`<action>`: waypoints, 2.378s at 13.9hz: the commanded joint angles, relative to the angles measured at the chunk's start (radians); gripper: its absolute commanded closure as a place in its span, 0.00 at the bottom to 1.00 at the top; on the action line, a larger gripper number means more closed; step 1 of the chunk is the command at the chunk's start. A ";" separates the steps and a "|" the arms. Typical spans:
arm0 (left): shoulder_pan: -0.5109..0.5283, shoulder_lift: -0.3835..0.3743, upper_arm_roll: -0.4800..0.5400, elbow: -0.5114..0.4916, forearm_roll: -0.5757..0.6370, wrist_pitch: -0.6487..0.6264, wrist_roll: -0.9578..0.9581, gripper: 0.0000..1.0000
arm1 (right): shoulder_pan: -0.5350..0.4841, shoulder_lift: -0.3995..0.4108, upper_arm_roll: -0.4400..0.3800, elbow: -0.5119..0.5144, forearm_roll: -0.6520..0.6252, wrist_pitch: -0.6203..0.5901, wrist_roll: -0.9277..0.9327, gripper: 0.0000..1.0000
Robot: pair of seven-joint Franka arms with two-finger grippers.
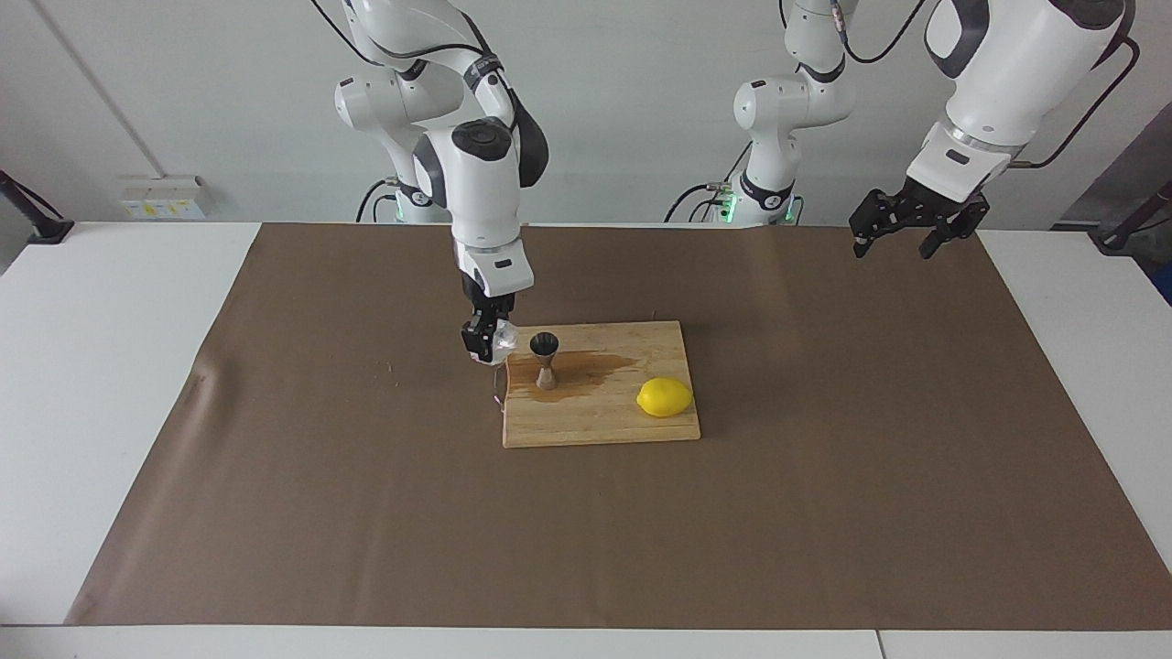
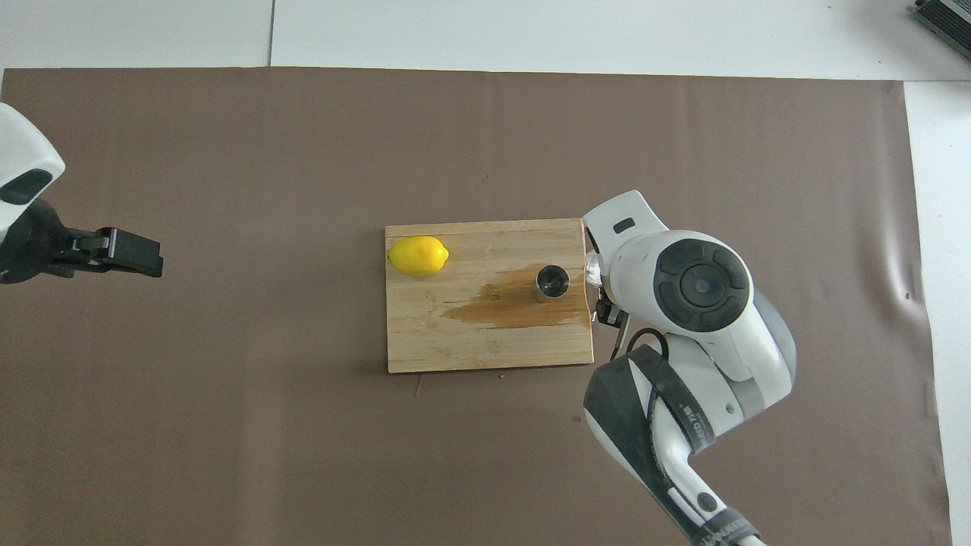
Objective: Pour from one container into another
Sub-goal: 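Carry the clear cup with the right gripper back to its starting spot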
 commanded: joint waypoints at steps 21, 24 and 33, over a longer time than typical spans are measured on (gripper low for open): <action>0.011 -0.016 -0.003 -0.013 -0.004 -0.009 0.010 0.00 | -0.498 0.036 0.008 -0.190 0.678 -0.021 -1.088 1.00; 0.011 -0.016 -0.003 -0.013 -0.004 -0.009 0.010 0.00 | -0.537 0.059 0.006 -0.217 0.755 -0.007 -1.210 1.00; 0.011 -0.016 -0.003 -0.013 -0.004 -0.009 0.010 0.00 | -0.557 0.086 0.008 -0.210 0.782 -0.008 -1.251 0.00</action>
